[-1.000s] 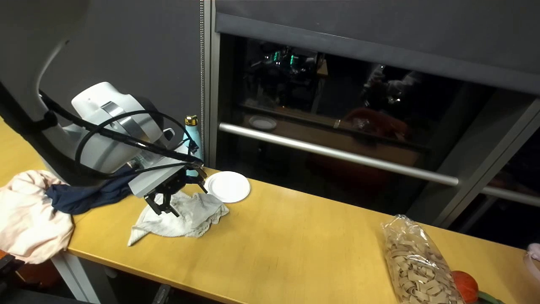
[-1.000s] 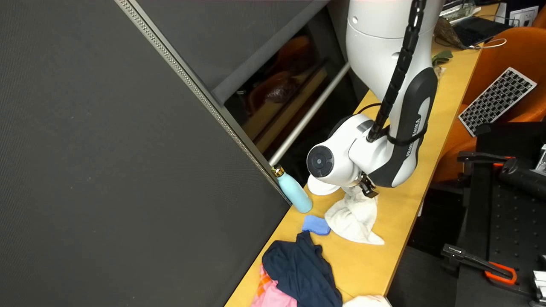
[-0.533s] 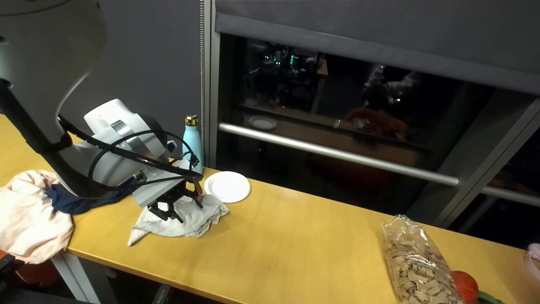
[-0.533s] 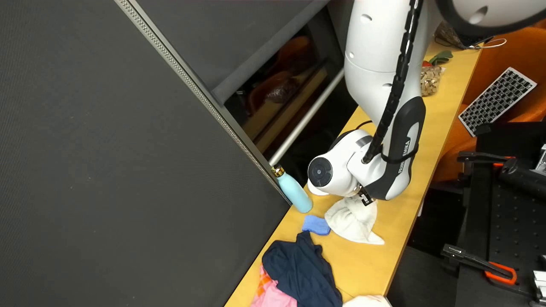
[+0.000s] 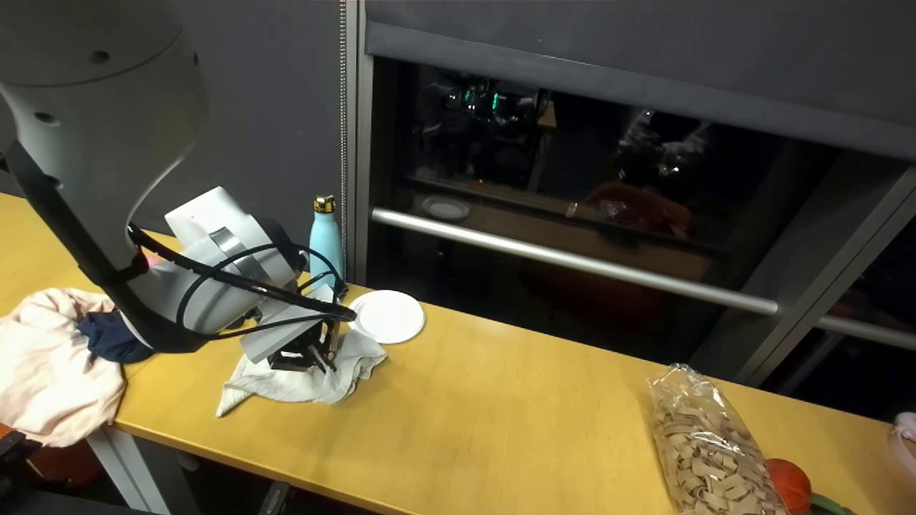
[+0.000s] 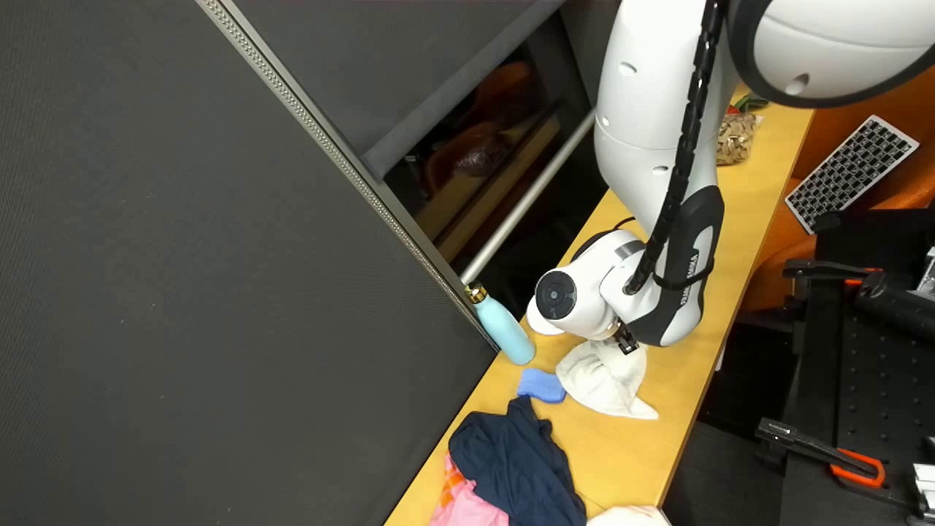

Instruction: Use the white tea towel to wipe the table

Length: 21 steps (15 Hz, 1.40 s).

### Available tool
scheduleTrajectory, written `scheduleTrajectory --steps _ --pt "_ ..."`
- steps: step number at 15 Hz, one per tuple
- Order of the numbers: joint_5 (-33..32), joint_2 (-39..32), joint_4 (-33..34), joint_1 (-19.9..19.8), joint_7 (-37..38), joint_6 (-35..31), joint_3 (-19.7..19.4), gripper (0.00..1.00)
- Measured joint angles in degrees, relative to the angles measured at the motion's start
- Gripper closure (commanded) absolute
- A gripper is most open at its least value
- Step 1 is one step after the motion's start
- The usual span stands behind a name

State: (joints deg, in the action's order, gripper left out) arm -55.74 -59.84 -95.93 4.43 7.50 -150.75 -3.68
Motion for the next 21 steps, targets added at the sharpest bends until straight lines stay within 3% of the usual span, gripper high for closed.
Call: scheduleTrajectory --steps 7,13,17,21 --pt "-0.8 -1.9 -3.7 0.2 3.0 -11.7 -4.5 0.98" --pt "-7.2 0.9 -13.1 0.6 10.3 -19.4 -11.5 0.98" --pt "-9.0 0.7 -17.7 0.4 14.9 -21.6 -17.9 0.98" --pt "-6.3 -0.5 -17.3 -2.6 17.4 -20.9 -20.1 0.98"
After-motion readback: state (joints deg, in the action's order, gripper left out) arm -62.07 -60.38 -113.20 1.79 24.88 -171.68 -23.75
